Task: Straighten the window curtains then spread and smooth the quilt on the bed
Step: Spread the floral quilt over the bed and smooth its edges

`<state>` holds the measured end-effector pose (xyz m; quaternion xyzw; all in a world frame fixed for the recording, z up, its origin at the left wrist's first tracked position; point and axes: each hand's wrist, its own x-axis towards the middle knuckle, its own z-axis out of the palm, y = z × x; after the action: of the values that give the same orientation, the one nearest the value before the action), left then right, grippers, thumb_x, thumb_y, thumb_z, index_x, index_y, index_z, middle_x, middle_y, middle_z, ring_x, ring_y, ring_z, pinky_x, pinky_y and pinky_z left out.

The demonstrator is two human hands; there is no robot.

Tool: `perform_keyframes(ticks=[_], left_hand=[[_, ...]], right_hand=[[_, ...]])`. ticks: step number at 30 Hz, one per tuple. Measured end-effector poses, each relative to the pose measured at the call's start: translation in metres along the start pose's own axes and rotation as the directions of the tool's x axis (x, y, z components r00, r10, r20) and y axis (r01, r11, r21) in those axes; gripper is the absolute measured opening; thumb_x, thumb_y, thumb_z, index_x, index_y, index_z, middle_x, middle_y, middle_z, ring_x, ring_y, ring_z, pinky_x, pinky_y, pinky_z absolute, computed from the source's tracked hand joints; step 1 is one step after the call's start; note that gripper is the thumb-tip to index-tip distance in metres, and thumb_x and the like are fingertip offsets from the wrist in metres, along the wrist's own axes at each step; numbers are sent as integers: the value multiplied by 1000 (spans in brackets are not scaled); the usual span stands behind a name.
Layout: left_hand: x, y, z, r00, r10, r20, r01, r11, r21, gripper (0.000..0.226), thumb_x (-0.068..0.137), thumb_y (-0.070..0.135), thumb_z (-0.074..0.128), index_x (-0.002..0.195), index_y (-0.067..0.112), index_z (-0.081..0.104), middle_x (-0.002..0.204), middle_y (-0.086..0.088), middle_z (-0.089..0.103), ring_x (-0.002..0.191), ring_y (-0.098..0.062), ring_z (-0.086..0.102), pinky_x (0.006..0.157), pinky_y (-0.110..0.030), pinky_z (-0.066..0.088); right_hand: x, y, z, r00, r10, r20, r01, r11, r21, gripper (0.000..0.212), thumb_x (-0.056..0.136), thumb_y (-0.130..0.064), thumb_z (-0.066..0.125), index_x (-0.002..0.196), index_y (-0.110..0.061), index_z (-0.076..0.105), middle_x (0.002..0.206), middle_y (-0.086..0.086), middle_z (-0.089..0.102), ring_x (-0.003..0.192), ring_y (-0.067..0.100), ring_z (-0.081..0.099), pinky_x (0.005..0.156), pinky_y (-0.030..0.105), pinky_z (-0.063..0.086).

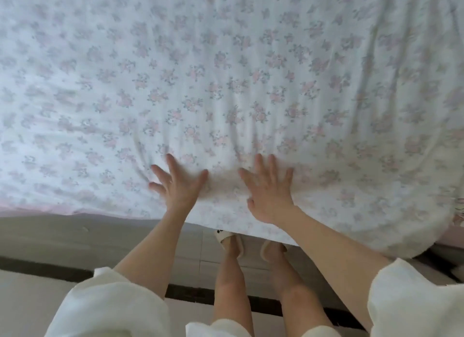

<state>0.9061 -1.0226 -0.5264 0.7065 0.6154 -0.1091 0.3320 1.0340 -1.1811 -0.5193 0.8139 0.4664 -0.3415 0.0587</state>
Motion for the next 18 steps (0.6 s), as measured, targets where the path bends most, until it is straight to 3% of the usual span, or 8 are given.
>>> perform_keyframes(ticks=[3,5,7,9,12,14,16,18], left_hand=[[-12,-36,6,993,-85,81,100,972,-211,99,76,56,65,145,40,-5,156,-2,-21,143,-35,-11,111,-55,15],[-23,-58,5,994,-101,44,109,949,-296,85,83,49,61,148,33,8,159,1,-4,144,-28,15,102,-43,34],[-26,-74,-5,989,-145,-31,131,949,-287,62,90,45,50,144,24,27,155,-1,22,132,-27,40,91,-40,44],[-16,-81,-25,979,-152,-140,120,970,-210,48,92,40,46,135,18,39,144,-6,35,123,-30,47,83,-41,47],[21,-80,-56,958,-36,-284,10,996,-93,51,90,36,48,137,23,33,149,-10,23,136,-35,22,102,-52,35],[54,-82,-76,960,1,-280,-8,1000,-22,62,88,43,48,142,36,19,157,-5,4,144,-33,1,109,-57,19],[83,-88,-91,970,-95,-223,72,991,-110,73,85,55,46,144,45,4,158,2,-13,144,-30,-13,110,-59,14],[102,-102,-99,949,-298,-107,243,901,-359,81,82,63,47,143,47,-3,156,6,-21,143,-34,-16,111,-62,13]], right_hand=[[-26,-39,27,970,31,240,-8,995,-96,70,92,-36,37,145,-33,-10,148,12,-37,132,45,-34,104,72,-3],[-36,-57,22,950,52,309,-11,991,-132,53,94,-29,34,145,-21,21,155,15,-16,139,46,-14,109,62,15],[-30,-71,-1,985,24,170,-9,996,-89,37,94,-23,33,125,-12,50,148,17,30,130,38,32,96,45,37],[-7,-86,-25,994,-76,-84,73,997,-38,31,92,-20,34,112,-12,56,120,11,57,106,30,51,81,37,38],[45,-102,-57,931,-128,-341,144,989,22,37,88,-22,40,122,-14,52,128,12,51,117,32,43,94,47,33],[82,-117,-69,923,-107,-370,122,992,18,47,89,-26,41,135,-19,38,146,14,32,134,36,26,104,63,18],[110,-135,-68,948,-96,-305,99,995,-5,55,90,-31,37,143,-25,20,156,13,7,142,38,1,104,71,3],[120,-155,-55,970,-127,-209,118,992,-55,62,91,-33,34,145,-27,4,157,11,-10,140,40,-16,104,72,-7]])
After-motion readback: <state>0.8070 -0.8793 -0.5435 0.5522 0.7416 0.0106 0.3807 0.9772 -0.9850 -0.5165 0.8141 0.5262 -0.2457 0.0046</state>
